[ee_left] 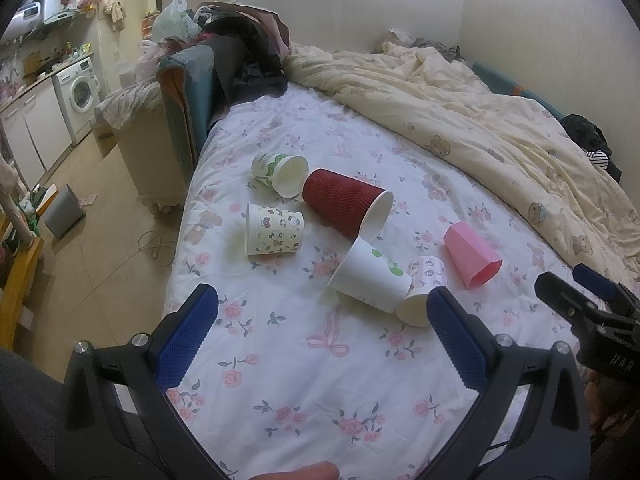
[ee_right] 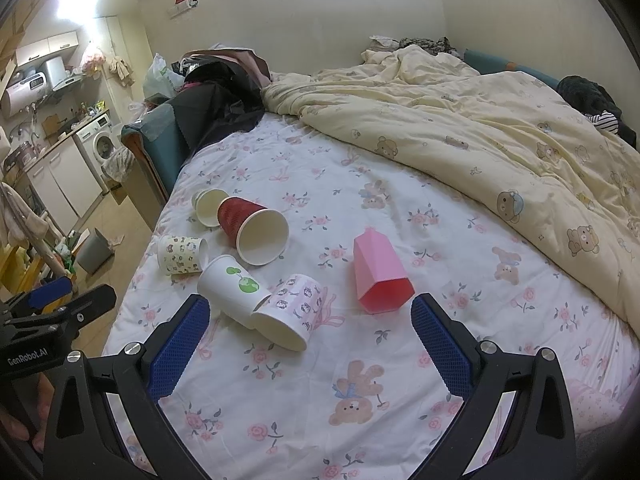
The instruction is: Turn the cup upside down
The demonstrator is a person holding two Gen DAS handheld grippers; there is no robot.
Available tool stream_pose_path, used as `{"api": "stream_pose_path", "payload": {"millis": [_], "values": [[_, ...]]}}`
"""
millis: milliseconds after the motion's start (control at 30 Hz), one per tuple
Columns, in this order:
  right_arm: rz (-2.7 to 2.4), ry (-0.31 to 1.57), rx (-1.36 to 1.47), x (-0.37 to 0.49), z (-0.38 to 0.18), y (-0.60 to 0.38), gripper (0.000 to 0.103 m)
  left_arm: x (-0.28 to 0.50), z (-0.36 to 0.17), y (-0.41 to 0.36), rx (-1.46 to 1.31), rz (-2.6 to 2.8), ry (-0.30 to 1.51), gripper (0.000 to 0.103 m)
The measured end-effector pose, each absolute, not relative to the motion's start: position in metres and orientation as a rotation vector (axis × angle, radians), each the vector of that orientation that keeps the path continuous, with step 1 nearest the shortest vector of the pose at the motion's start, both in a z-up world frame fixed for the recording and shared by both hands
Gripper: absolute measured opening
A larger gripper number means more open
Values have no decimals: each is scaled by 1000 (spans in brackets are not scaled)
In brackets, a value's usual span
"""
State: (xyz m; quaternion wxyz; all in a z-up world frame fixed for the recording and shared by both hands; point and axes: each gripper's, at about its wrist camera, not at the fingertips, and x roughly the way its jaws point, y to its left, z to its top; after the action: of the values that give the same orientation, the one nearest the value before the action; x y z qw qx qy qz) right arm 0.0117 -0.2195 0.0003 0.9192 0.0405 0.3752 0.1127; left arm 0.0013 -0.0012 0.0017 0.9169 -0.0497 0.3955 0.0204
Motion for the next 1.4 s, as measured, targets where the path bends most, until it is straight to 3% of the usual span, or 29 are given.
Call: {"api": "stream_pose_path", "payload": {"millis": [1400], "values": [[226, 771, 90, 14, -3, -225, 103, 1, 11, -1, -106, 37, 804, 103]]}}
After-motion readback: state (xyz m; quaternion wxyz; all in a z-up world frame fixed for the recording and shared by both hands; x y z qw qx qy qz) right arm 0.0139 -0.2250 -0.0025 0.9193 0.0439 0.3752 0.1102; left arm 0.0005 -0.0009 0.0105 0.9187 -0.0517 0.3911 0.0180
